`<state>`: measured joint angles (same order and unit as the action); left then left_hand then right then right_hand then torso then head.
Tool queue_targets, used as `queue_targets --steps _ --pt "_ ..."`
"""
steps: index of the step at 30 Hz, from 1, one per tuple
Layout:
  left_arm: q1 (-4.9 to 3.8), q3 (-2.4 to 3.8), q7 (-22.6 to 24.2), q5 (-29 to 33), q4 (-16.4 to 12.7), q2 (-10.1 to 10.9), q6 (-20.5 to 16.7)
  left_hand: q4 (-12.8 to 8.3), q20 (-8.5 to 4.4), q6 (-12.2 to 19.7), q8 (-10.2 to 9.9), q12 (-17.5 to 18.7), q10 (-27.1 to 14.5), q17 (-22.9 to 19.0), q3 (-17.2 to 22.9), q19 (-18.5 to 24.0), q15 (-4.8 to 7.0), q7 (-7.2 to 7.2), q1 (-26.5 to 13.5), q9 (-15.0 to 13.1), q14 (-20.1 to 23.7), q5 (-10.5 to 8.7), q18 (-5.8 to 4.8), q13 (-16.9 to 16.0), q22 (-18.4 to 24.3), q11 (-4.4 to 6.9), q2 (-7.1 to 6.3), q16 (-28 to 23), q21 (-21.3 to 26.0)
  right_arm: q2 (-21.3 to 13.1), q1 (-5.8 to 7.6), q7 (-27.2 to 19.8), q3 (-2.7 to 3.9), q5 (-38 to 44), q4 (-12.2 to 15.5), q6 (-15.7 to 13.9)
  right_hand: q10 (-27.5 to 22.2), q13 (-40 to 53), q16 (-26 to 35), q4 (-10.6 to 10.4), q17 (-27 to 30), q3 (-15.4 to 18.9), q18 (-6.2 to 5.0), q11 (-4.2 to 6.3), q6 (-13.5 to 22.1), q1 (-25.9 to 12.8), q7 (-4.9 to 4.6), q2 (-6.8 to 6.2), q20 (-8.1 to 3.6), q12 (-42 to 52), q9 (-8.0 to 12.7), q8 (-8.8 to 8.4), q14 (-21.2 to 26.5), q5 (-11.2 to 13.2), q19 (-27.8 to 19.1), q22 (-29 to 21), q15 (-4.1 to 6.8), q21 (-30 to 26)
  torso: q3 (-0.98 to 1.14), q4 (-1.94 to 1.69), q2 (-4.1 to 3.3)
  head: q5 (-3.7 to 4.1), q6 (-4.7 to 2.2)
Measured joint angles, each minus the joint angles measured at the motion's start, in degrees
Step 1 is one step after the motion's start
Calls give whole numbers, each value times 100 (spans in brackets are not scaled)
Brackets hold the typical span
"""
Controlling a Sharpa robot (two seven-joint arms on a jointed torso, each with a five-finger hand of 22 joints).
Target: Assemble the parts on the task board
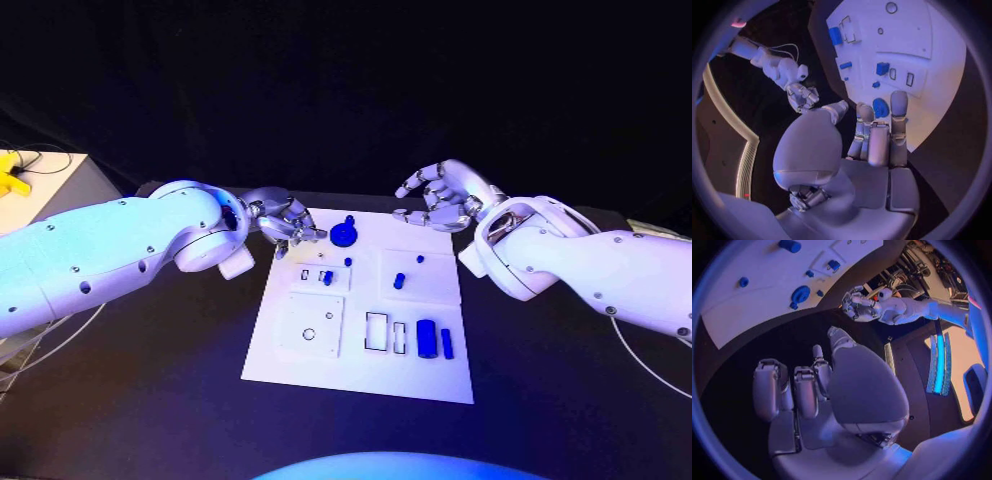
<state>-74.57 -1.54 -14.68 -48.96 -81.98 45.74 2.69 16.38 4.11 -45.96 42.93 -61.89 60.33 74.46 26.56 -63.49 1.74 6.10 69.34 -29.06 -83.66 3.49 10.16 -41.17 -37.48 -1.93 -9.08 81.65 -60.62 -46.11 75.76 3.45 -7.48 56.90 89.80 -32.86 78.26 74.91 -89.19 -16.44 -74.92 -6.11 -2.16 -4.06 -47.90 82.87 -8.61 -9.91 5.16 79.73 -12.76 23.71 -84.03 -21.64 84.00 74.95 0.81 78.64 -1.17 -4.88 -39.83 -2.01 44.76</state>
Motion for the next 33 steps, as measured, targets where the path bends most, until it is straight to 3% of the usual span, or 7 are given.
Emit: queue_targets --steps 8,17,33 --pt "-60 -16 -802 -935 313 -464 693 51 41 184 55 103 -222 -27 -140 42 0 22 -528 -192 0 0 0 258 32 -35 -13 0 -18 -57 46 -175 2 -619 -258 79 -20 1 0 0 0 0 0 -20 48 -62 -48 -62 0 -22 23 -33 8 -20 0 0 -35 -27 28 18 60 -57 98" --pt "-89 -69 -1176 -1525 550 -814 1271 46 50 278 55 133 -300 46 -285 75 -21 54 -761 -229 -20 0 0 265 -23 -73 -5 34 -57 -48 56 -223 4 -825 -355 120 -20 4 0 0 1 0 0 -20 97 -67 -54 -67 0 -22 35 -67 2 -22 0 -1 -41 -27 47 18 70 -86 155" --pt "-95 -147 -1404 -1776 764 -1096 1918 46 50 278 55 103 -300 49 -284 75 -21 53 -783 -235 -19 0 0 255 -61 -72 18 56 -100 -18 57 -208 3 -924 -404 152 -40 3 32 -16 1 -15 0 -41 123 -99 -80 -34 0 -22 46 -88 2 -22 0 -2 -40 -48 37 21 51 -51 191"
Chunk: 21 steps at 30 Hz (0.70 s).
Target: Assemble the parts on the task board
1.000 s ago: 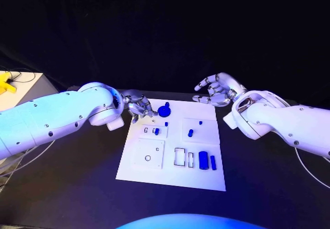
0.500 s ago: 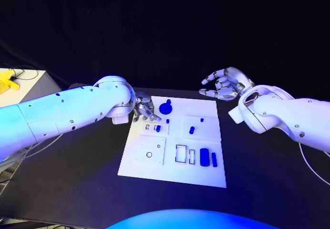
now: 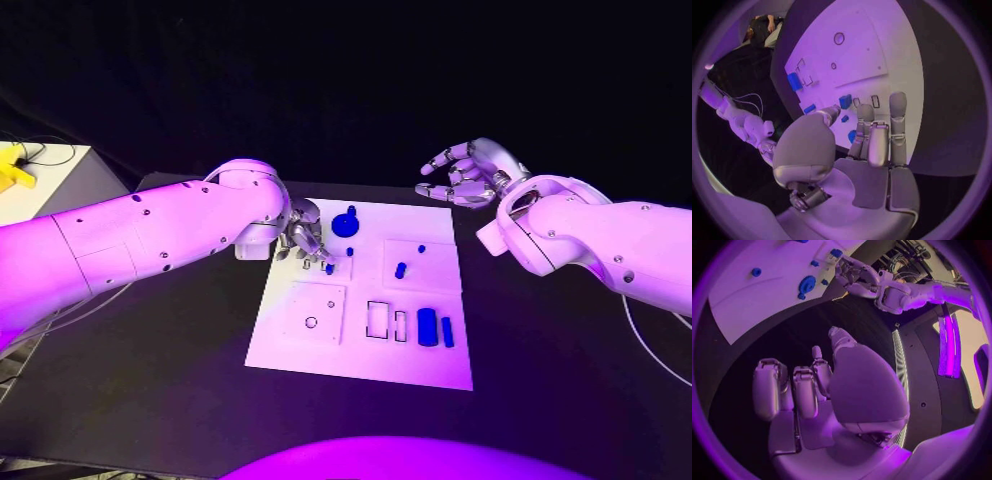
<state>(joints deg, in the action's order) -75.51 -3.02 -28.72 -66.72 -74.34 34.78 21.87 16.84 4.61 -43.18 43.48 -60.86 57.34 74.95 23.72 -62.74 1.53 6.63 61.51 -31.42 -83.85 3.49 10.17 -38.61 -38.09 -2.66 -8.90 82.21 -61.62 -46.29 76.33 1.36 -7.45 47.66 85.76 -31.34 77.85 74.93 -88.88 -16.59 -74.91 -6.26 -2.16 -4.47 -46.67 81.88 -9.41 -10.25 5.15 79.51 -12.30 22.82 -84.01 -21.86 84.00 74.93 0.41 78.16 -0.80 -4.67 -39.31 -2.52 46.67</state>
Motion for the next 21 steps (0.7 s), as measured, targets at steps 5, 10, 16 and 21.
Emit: queue_targets --steps 5,10,16,21 --pt "0 -7 -17 8 18 -30 78 0 0 0 0 0 0 0 0 0 0 0 0 -5 0 0 0 10 7 0 0 0 0 16 0 13 0 -8 -19 16 0 -1 0 0 0 0 0 0 21 0 19 0 0 -21 0 0 0 0 0 0 0 0 -4 -3 -3 14 7" --pt "0 -7 -22 21 16 -46 109 0 0 0 0 0 0 -1 0 0 0 0 0 -5 0 0 0 10 14 0 0 0 0 28 0 39 0 -12 -40 29 0 -1 0 0 0 0 0 0 21 -36 19 10 0 -21 6 0 0 0 0 -1 0 0 -7 -10 -3 20 24" --pt "0 -8 -24 59 2 -47 126 0 0 0 0 0 0 -1 0 0 0 0 0 -5 0 0 0 10 14 0 0 0 0 38 0 70 0 -14 -54 49 0 -2 0 0 0 0 0 0 21 -47 20 1 0 -21 6 0 0 0 0 -1 0 0 -8 -13 -6 21 40" --pt "0 -8 -24 94 -4 -56 134 0 0 0 0 0 0 -1 0 0 -20 0 0 -13 -20 0 0 5 10 0 0 0 0 44 0 97 0 -15 -65 60 0 -1 0 0 0 0 0 0 21 -47 19 1 0 -21 6 0 0 0 0 -2 0 0 -9 -15 -7 27 42"
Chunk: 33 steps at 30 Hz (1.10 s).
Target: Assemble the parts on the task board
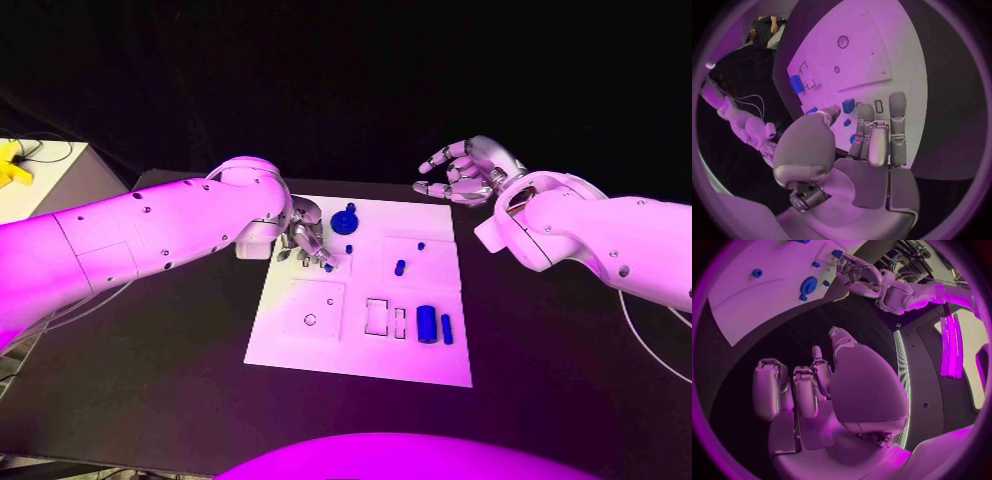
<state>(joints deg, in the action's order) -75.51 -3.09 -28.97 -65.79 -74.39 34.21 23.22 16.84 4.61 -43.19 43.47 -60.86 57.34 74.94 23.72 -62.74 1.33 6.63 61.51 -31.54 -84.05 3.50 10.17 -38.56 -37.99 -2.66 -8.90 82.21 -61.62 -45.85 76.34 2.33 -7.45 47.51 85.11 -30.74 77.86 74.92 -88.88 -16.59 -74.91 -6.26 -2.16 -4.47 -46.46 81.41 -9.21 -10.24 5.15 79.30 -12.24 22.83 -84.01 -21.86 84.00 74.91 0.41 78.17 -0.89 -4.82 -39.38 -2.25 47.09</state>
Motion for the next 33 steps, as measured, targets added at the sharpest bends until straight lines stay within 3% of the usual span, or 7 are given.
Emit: queue_targets --steps 15,23,33 --pt "6 -13 6 124 111 -145 -3 0 21 20 0 0 -42 -1 0 21 -22 20 75 -34 22 0 0 13 21 0 75 0 0 42 -2 66 -1 0 -30 49 0 -1 0 0 0 0 0 0 0 1 0 -1 0 0 0 0 0 -23 0 -1 0 0 3 1 -12 18 30" --pt "8 -15 9 175 129 -164 -5 -25 42 20 0 -27 -41 -1 55 41 -22 20 198 -71 22 0 0 -4 9 0 198 0 0 67 -5 93 -1 0 -54 81 0 3 0 0 0 0 0 0 0 -21 0 22 0 0 0 0 0 -23 0 4 0 -30 5 -5 -8 26 59" --pt "10 -20 10 229 180 -197 20 -40 21 20 0 -27 -62 -1 105 62 -22 20 299 -91 22 0 -1 -3 8 21 186 0 -23 81 -10 124 -1 1 -67 114 0 2 0 0 0 0 0 0 0 -21 0 22 0 0 0 0 0 -23 0 3 0 -30 8 -7 -10 31 90"
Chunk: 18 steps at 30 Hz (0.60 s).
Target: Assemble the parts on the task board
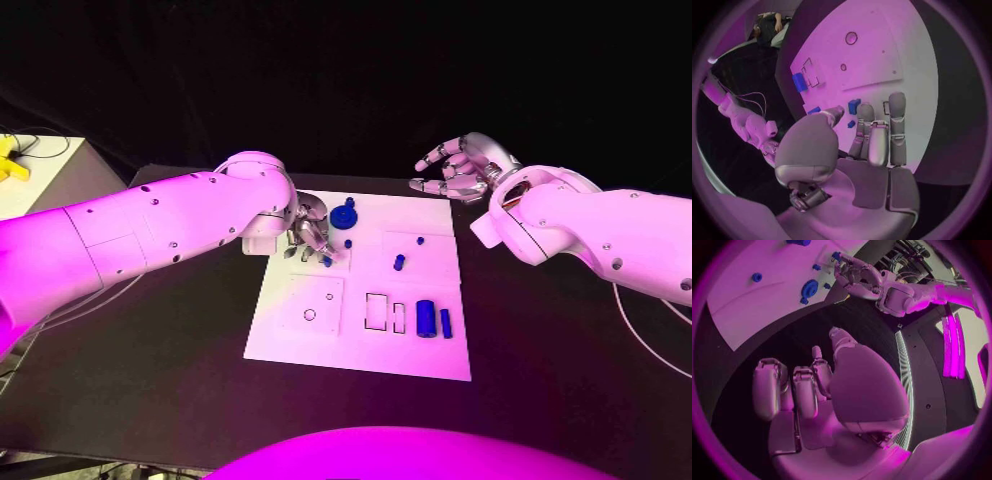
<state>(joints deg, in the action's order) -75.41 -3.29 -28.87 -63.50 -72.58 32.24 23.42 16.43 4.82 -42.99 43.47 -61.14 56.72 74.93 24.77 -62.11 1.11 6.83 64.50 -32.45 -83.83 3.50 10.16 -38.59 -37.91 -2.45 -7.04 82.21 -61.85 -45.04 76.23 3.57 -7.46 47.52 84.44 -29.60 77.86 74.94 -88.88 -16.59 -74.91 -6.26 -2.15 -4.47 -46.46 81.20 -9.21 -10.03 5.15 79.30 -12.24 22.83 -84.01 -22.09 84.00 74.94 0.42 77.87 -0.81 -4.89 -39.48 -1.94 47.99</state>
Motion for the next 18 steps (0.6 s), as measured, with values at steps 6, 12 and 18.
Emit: queue_targets --steps 6,12,18 --pt "2 -3 0 10 29 -7 21 0 0 0 0 0 0 0 31 0 0 0 42 -8 0 0 0 -4 -10 0 34 23 0 3 -3 9 0 0 -5 14 0 0 0 0 0 0 0 0 0 0 0 0 0 0 0 0 0 0 0 -1 0 0 0 -1 -1 9 13" --pt "6 -5 0 16 60 -24 50 1 0 0 0 -27 0 0 62 0 0 0 70 -15 0 0 0 -4 -10 0 62 23 -22 6 -5 15 0 0 -6 22 0 -1 0 0 0 0 0 0 0 0 0 0 0 0 0 0 0 0 0 -1 0 0 0 -1 -4 14 37" --pt "11 -7 -1 21 101 -33 68 -7 19 0 0 -27 1 0 86 19 0 0 118 -22 0 0 0 -4 -16 0 64 23 -22 7 -8 20 -1 0 -6 29 0 -2 0 7 0 -41 0 0 0 0 0 0 0 0 6 0 0 0 0 -1 0 0 -1 -1 -5 27 55"
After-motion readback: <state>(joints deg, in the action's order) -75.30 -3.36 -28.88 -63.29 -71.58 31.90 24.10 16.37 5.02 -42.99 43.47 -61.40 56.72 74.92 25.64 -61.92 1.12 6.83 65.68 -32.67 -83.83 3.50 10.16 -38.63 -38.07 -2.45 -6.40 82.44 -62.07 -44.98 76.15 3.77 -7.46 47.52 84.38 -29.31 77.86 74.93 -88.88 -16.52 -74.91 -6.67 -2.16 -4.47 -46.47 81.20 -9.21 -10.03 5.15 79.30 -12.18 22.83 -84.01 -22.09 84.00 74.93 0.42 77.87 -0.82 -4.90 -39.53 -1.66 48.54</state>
